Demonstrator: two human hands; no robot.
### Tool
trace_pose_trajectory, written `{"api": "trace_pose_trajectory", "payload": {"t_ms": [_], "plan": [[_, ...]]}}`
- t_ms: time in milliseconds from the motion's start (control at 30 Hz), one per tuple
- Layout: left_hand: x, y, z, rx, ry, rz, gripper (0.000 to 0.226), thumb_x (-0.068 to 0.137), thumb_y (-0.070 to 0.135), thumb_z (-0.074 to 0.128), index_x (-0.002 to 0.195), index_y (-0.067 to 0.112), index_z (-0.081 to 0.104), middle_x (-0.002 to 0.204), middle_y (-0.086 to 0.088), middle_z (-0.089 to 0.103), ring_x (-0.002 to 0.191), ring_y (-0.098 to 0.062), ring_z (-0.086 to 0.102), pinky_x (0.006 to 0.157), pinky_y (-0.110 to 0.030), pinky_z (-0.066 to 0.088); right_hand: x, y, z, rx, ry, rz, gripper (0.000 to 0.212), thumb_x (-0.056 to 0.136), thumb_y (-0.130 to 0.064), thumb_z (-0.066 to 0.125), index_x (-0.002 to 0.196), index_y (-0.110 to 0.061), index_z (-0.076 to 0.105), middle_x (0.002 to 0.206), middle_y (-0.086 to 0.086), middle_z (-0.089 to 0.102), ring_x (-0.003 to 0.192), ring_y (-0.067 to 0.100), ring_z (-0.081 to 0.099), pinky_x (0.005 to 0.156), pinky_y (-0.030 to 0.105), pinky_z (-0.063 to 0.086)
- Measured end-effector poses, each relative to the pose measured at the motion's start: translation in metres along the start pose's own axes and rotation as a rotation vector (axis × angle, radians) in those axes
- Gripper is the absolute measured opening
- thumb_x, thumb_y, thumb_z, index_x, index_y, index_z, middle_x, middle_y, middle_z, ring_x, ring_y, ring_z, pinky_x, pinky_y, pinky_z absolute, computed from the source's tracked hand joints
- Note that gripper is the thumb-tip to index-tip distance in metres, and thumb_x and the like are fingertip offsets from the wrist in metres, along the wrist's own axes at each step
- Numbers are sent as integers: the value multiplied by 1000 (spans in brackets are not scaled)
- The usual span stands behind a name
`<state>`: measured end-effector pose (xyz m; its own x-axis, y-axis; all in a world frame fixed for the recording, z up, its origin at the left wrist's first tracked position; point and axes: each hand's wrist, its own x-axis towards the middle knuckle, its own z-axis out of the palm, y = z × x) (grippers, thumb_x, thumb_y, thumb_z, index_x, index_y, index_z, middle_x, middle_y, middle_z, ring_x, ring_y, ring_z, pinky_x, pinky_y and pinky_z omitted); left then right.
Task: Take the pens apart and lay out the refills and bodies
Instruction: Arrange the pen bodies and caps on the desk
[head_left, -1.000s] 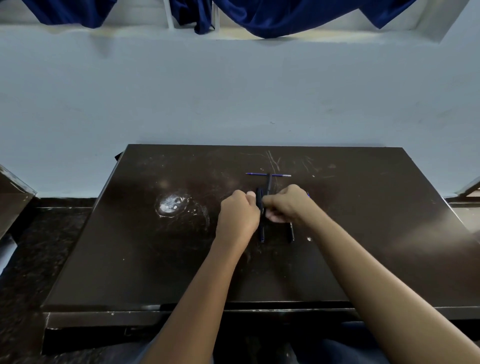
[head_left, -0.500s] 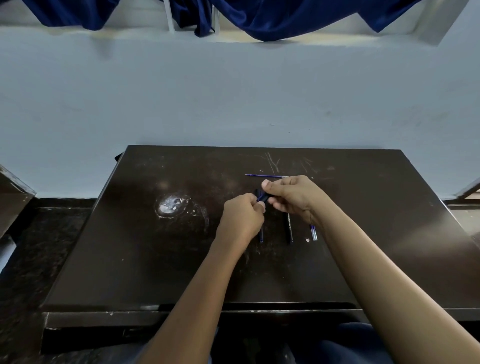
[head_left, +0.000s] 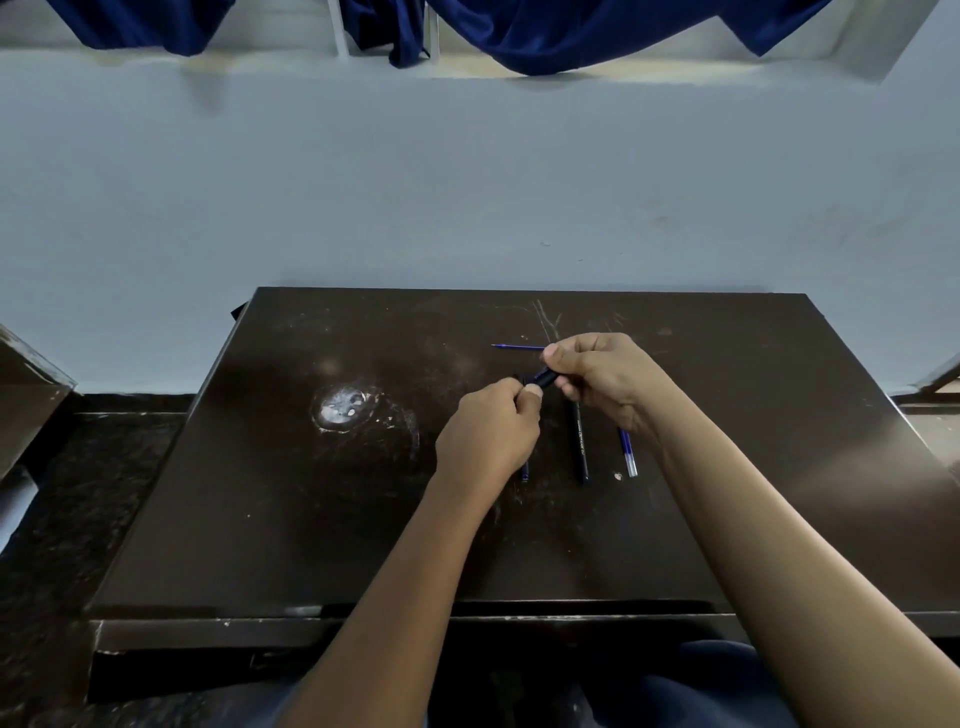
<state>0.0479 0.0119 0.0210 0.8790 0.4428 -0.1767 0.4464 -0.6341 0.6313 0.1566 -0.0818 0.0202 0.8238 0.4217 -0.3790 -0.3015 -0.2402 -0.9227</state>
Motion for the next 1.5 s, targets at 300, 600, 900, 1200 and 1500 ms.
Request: {"api": "trace_pose_trajectory", "payload": {"t_ms": [300, 600, 900, 1200, 1500], "plan": [[1, -5, -3, 23, 25, -122, 27, 98, 17, 37, 112, 6, 57, 93, -5, 55, 68, -12, 49, 54, -23, 33, 10, 28, -9, -800, 87, 7, 8, 78, -10, 67, 72, -16, 67, 87, 5, 73, 85, 19, 68, 85, 33, 56], [0, -7, -1, 35, 40, -105, 31, 101, 24, 36, 124, 15, 55, 105, -4, 59, 79, -13, 50, 68, -27, 38, 16, 58, 12, -1231, -166, 45, 20, 82, -20, 68, 101, -14, 68, 110, 10, 65, 108, 28, 58, 92, 43, 52], [4, -6, -3, 36, -8, -146, 27, 98, 14, 40, 115, 6, 60, 114, -6, 62, 82, -11, 51, 58, -18, 38, 15, 48, 11, -1242, -189, 101, 30, 81, -20, 69, 109, -7, 66, 113, 10, 65, 106, 27, 61, 93, 39, 52], [3, -10, 5, -56, 78, -40, 20, 97, 27, 46, 93, 12, 59, 92, -7, 68, 79, -19, 65, 62, -29, 44, -6, 13, 17, 28, -161, 188, 22, 86, -27, 68, 74, -9, 63, 59, 1, 67, 49, 3, 53, 46, 13, 40], [9, -4, -1, -248, 38, -73, 32, 98, 25, 41, 76, 13, 61, 72, 2, 62, 59, -7, 50, 50, -19, 33, -4, 13, 24, 170, -37, 169, 12, 82, -22, 72, 76, -15, 64, 61, -5, 57, 42, 0, 45, 39, 12, 31]]}}
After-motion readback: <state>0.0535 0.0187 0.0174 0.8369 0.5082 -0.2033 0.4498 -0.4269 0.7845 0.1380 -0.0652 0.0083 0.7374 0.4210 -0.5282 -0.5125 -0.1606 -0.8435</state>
